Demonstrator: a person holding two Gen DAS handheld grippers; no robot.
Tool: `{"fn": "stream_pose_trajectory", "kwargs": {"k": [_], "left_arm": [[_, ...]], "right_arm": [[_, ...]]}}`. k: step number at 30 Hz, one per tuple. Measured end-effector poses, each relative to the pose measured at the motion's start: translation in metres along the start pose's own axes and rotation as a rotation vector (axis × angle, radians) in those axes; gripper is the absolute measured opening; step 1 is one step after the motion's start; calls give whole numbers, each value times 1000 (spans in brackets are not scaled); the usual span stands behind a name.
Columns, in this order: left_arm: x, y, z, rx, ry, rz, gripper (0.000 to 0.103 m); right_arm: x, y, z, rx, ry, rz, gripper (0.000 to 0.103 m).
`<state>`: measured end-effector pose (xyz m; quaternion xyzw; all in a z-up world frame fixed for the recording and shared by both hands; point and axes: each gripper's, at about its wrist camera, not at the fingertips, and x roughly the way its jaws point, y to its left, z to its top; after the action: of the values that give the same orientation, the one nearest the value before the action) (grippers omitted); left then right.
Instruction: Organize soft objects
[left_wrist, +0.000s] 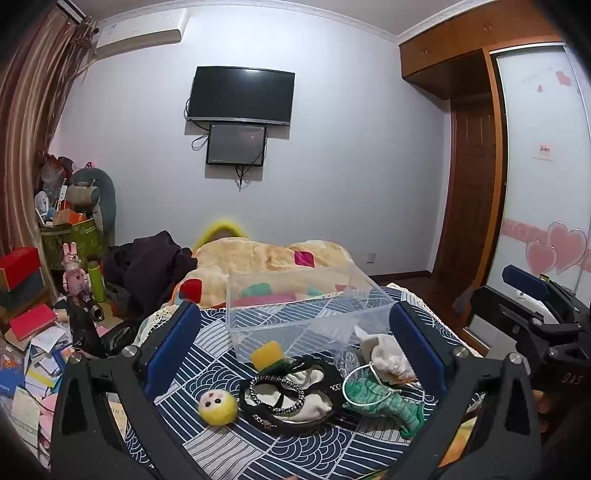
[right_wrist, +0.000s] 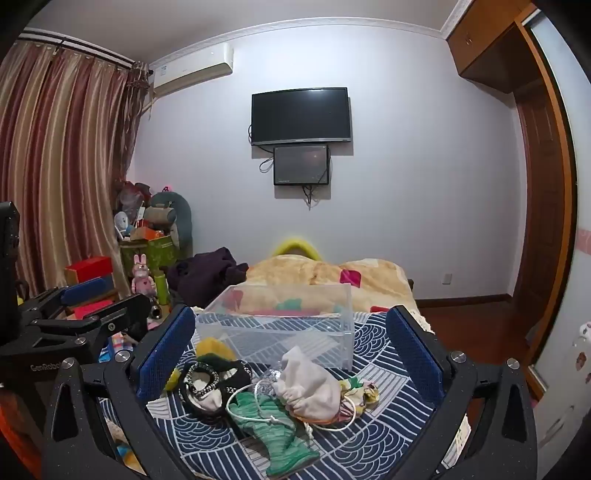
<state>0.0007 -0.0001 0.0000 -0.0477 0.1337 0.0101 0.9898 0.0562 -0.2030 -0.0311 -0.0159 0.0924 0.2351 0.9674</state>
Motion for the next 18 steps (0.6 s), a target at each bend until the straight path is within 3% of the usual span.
{"fn": "stream_pose_trajectory", "kwargs": {"k": [18], "left_arm": [[-2,-7,4,20,-25,-14,103]], "right_arm": [[-3,3,2,-7,-2,1,103]]}}
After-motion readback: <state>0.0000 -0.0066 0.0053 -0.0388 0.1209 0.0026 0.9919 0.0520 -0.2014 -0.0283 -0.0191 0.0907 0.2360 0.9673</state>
